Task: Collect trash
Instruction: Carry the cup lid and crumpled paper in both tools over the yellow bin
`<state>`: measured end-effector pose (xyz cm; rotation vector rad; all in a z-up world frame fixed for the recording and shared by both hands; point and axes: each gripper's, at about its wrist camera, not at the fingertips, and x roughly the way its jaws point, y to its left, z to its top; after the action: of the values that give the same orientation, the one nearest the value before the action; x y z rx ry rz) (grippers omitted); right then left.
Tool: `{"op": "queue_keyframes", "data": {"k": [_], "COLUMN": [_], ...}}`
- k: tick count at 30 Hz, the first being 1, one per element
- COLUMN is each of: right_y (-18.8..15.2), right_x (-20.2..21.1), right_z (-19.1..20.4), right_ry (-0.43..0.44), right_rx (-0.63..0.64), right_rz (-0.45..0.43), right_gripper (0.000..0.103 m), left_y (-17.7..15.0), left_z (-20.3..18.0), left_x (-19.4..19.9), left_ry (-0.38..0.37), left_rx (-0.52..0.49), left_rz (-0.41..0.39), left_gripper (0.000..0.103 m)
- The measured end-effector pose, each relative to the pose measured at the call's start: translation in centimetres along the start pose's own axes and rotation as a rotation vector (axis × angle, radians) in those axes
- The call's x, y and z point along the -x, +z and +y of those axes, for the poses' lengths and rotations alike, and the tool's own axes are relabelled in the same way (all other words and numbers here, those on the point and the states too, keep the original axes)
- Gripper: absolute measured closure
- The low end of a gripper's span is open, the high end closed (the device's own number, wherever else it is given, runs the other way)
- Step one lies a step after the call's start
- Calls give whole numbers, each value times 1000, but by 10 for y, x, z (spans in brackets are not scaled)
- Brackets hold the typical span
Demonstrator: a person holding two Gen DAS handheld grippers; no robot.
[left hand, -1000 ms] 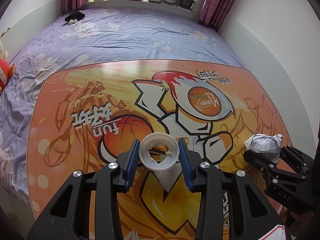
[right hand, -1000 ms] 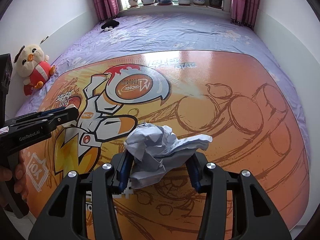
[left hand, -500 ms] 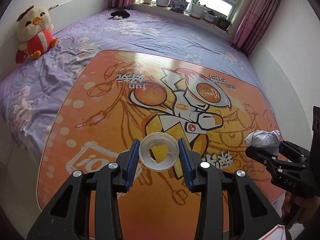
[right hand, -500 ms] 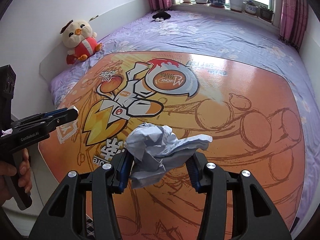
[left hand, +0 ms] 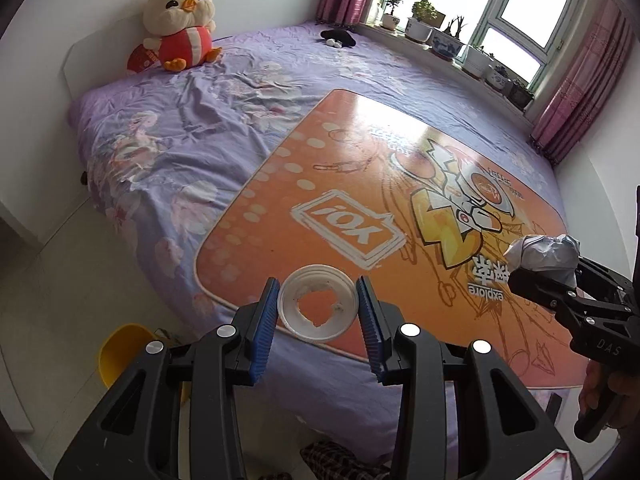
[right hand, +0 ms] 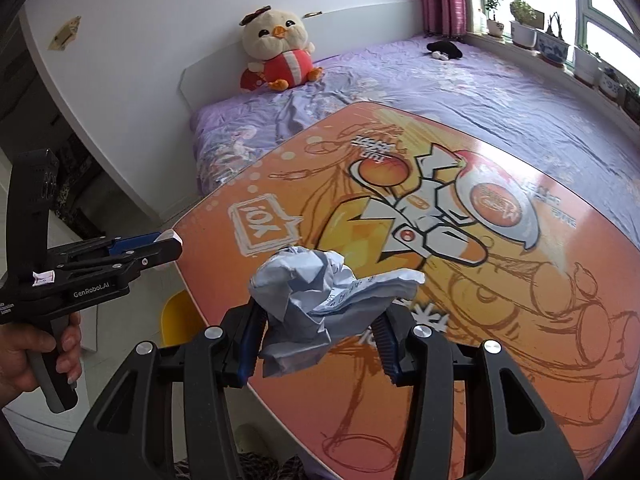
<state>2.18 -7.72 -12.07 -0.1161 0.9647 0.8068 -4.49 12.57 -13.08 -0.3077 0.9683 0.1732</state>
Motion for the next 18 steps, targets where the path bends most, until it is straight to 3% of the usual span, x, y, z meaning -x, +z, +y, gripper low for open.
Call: {"op": "queue_keyframes", "data": {"k": [10, 18], "right_y": [1, -17], "right_x": [-31, -82], "right_z": [106, 188], "right_ry": [148, 249], "right_rx": [159, 245], "right_rz": [51, 129], "right_gripper": [53, 52], "left_y": [-47, -93], "left_z": [85, 161], "left_x": [25, 22], "left_ry": [97, 160], "left_rx": [132, 186], "left_rz": [2, 38], "left_gripper": [64, 64]}}
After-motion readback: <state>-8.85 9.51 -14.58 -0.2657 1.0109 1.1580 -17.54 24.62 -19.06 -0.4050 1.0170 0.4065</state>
